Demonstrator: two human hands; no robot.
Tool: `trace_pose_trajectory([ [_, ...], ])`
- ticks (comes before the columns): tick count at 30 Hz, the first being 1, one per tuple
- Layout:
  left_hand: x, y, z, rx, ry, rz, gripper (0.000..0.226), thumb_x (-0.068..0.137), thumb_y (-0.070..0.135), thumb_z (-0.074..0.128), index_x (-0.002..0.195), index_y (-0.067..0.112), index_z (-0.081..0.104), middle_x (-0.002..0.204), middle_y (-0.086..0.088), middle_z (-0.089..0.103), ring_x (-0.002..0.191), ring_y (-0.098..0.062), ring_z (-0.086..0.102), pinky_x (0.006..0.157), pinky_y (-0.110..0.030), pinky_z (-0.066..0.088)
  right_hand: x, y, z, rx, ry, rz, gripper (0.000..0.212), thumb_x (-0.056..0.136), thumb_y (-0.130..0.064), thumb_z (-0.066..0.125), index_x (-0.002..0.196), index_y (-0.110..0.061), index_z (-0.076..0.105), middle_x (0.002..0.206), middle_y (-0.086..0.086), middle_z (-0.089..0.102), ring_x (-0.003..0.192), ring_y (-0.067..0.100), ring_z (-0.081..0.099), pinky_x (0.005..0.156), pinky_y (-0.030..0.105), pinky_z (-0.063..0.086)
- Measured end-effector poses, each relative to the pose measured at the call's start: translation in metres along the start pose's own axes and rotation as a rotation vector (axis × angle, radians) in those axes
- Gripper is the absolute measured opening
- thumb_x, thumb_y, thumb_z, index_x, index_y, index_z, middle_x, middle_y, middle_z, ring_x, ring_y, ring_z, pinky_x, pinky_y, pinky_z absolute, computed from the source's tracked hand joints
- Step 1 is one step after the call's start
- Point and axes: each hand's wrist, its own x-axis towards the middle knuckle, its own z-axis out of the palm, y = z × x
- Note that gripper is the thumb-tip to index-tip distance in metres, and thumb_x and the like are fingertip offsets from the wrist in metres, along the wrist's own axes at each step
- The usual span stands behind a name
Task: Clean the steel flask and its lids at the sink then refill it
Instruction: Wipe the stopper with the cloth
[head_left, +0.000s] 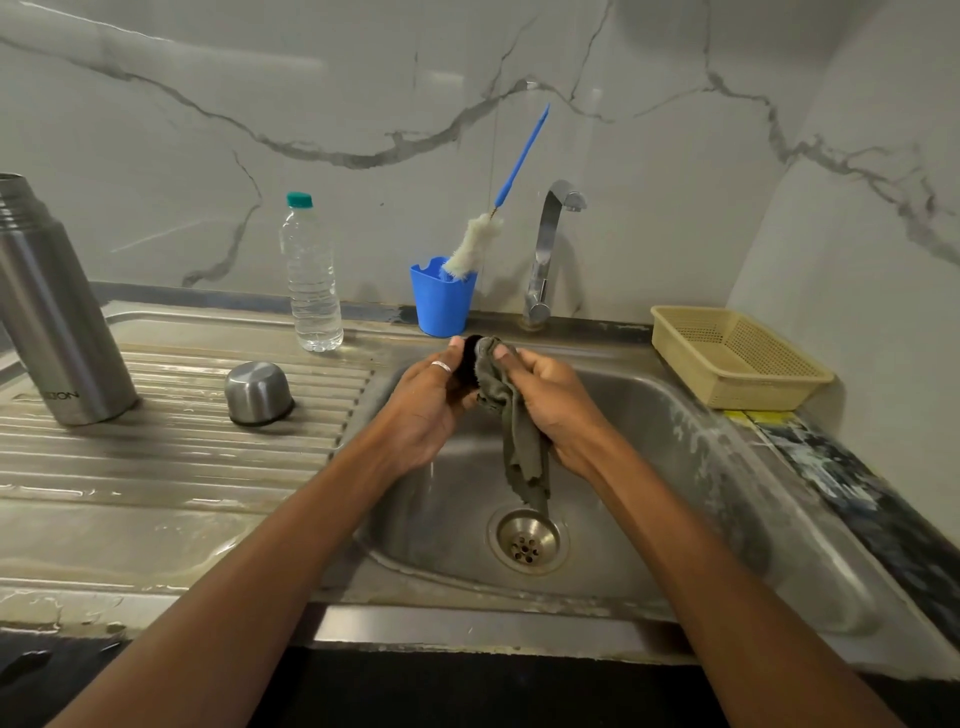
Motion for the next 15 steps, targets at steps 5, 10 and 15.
trace_pose_trajectory([
  [5,-0.0039,-0.0005,0.0007,0.077,-0.015,0.000,0.046,0.108,0.031,0.043,0.135,-0.003,0.058,0.128,-0.020,0.067,0.114,-0.024,0.064,0.097,-0.036,0.054,0.0017,0.0023,0.0003,-0.090,0.101,0.007,0.031,0.101,-0.044,0.058,0.104,-0.018,0.074,0.090,0.009,0.079,0.091,0.027,0.076,0.089,0.042,0.061],
  [10,-0.0030,0.0032,-0.0010,0.048,0.005,0.013,0.047,0.108,0.034,0.042,0.134,-0.002,0.058,0.114,-0.015,0.070,0.101,-0.020,0.066,0.088,-0.033,0.055,-0.0057,-0.0053,-0.0073,-0.030,-0.048,-0.014,0.012,0.100,-0.014,0.062,0.107,-0.014,0.071,0.083,0.003,0.078,0.075,0.013,0.074,0.068,0.023,0.060],
  [15,-0.0048,0.0005,0.0015,0.089,-0.022,0.017,0.046,0.108,0.034,0.042,0.134,-0.001,0.057,0.107,-0.010,0.069,0.093,-0.016,0.064,0.080,-0.030,0.053,-0.0032,0.0028,-0.0002,-0.140,0.116,-0.015,0.024,0.101,-0.035,0.059,0.100,-0.015,0.074,0.086,0.009,0.078,0.081,0.022,0.075,0.077,0.035,0.063],
])
